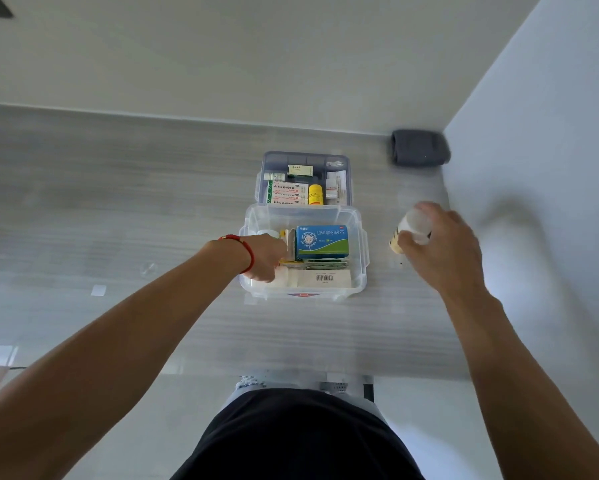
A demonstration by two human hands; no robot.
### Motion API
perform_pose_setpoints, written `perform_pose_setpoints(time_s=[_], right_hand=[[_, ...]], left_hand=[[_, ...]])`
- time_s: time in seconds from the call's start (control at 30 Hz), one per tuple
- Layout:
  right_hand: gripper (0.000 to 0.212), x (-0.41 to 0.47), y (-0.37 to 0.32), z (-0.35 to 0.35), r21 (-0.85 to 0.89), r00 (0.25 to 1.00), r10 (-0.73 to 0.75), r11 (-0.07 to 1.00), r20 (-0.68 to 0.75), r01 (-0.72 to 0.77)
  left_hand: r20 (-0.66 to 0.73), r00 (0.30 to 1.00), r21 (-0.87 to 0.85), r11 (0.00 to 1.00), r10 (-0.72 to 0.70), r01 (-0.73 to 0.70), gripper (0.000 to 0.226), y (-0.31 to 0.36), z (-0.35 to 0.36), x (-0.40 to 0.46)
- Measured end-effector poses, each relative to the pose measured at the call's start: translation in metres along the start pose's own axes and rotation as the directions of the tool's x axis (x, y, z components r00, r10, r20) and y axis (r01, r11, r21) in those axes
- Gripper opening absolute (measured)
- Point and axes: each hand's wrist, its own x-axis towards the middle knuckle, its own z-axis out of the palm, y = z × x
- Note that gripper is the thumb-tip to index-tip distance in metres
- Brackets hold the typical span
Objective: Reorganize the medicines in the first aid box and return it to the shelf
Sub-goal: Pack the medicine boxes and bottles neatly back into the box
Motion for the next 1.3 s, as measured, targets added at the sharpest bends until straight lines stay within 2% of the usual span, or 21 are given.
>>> perform_pose_setpoints(time_s=[0.07,0.13,0.23,0.3,0.4,0.5,0.6,0.7,0.9,1.03,1.13,1.23,1.3], right_hand=[[0.051,0.003,-0.021,-0.016,0.169,0.997,-0.076,0.983,0.021,0.071],[0.052,0.005,-0.049,-0.016,0.318,0.98,-0.159,0.941,0.123,0.113],[0.052,0.009,-0.09,0.018,0.395,0.942,-0.177,0.917,0.286,0.053],[0.051,0.011,-0.112,0.044,0.376,0.928,-0.171,0.926,0.33,0.037],[0.048,0.014,-0.136,0.071,0.251,0.914,-0.182,0.964,0.361,0.093],[0.049,0.016,-0.147,0.085,0.173,0.929,-0.166,0.978,0.33,0.114],[0.058,0.016,-0.155,0.092,0.111,0.942,-0.162,0.985,0.292,0.135],[0.066,0.013,-0.158,0.095,0.107,0.949,-0.132,0.989,0.285,0.105],[0.036,0.012,-0.151,0.103,0.103,0.941,-0.096,0.992,0.323,0.065],[0.047,0.005,-0.151,0.116,0.051,0.94,-0.091,0.996,0.328,0.078],[0.05,0.0,-0.152,0.122,0.086,0.957,-0.059,0.996,0.285,0.035],[0.038,-0.008,-0.147,0.124,0.02,0.964,-0.185,0.983,0.192,0.184],[0.031,-0.013,-0.144,0.124,-0.053,0.948,-0.258,0.961,0.185,0.272]], left_hand=[[-0.099,0.995,-0.102,0.995,-0.001,-0.009,0.046,-0.007,-0.003,-0.008],[-0.286,0.958,-0.26,0.964,-0.025,-0.052,0.044,-0.013,-0.004,-0.017],[-0.591,0.796,-0.42,0.892,-0.13,-0.167,0.04,-0.022,0.002,-0.028],[-0.675,0.714,-0.445,0.875,-0.187,-0.191,0.036,-0.027,0.01,-0.031],[-0.696,0.684,-0.457,0.87,-0.219,-0.186,0.034,-0.034,0.023,-0.031],[-0.713,0.666,-0.452,0.87,-0.219,-0.198,0.034,-0.036,0.03,-0.03],[-0.724,0.657,-0.452,0.865,-0.212,-0.218,0.034,-0.036,0.034,-0.029],[-0.736,0.643,-0.454,0.858,-0.211,-0.239,0.034,-0.036,0.035,-0.028],[-0.74,0.639,-0.455,0.856,-0.21,-0.244,0.035,-0.035,0.036,-0.028],[-0.753,0.623,-0.448,0.858,-0.21,-0.253,0.034,-0.034,0.036,-0.029],[-0.762,0.614,-0.441,0.861,-0.209,-0.254,0.034,-0.033,0.037,-0.028],[-0.769,0.604,-0.436,0.861,-0.206,-0.261,0.034,-0.033,0.039,-0.027],[-0.776,0.593,-0.44,0.859,-0.216,-0.263,0.035,-0.032,0.04,-0.026]])
